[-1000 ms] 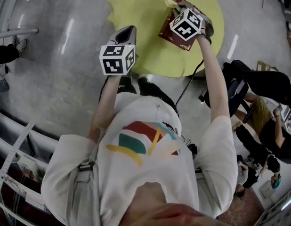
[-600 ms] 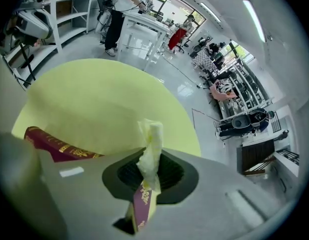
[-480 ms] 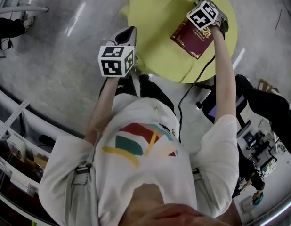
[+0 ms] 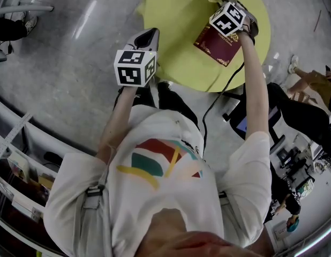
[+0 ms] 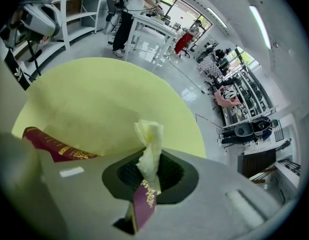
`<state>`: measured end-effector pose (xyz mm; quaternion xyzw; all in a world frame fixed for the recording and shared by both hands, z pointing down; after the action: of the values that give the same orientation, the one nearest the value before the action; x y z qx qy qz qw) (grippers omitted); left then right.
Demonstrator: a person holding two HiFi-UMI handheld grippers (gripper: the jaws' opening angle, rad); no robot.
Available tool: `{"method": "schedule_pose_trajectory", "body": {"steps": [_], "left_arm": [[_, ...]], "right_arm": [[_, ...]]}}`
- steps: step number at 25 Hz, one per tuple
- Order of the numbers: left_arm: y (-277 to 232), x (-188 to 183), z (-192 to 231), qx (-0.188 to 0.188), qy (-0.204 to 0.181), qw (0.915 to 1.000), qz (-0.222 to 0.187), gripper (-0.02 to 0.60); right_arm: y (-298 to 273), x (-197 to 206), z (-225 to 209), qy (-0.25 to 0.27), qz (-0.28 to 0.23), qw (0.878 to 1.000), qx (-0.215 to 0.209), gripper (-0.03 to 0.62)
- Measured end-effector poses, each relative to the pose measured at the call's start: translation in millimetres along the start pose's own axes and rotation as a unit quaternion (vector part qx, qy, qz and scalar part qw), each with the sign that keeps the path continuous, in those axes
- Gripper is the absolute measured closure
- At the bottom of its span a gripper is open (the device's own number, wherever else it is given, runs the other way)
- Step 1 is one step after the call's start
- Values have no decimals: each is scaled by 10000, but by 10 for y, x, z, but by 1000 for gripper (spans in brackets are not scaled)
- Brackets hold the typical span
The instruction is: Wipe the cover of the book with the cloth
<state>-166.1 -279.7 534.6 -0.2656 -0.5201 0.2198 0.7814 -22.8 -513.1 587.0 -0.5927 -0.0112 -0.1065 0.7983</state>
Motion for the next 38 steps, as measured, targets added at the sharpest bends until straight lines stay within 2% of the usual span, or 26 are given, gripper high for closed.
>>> {"method": "schedule_pose_trajectory", "body": {"steps": [6, 14, 23, 31, 38], "left_arm": [[3, 19, -8, 15, -8, 10000, -5, 566], [62, 41, 35, -17, 122, 9999, -78, 566], [136, 21, -6, 51, 159, 9996, -238, 566], [290, -114, -48, 125, 159, 9985, -514, 566], [409, -263, -77, 150, 111, 9971, -737, 566]], "right_arm": [[8, -75, 30, 99, -134, 9998, 86, 566], [42, -156, 356, 255, -117, 9987, -418, 565], [280, -240, 1158, 411, -388, 9928, -1055, 565], [522, -287, 1944, 793, -507, 9835, -1546, 566], [597, -310, 2287, 919, -519, 9790, -1746, 566]]}}
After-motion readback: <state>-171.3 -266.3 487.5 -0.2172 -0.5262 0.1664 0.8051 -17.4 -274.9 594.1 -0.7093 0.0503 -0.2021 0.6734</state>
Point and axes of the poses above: the fingertips, and each gripper's own axes: y backward along the fingers, z to its left, x out of its underside, the point moved 4 cm from there along y, backward along the fingers, and after that the axes turned 8 degrees about -x, right-handed, at the moved point
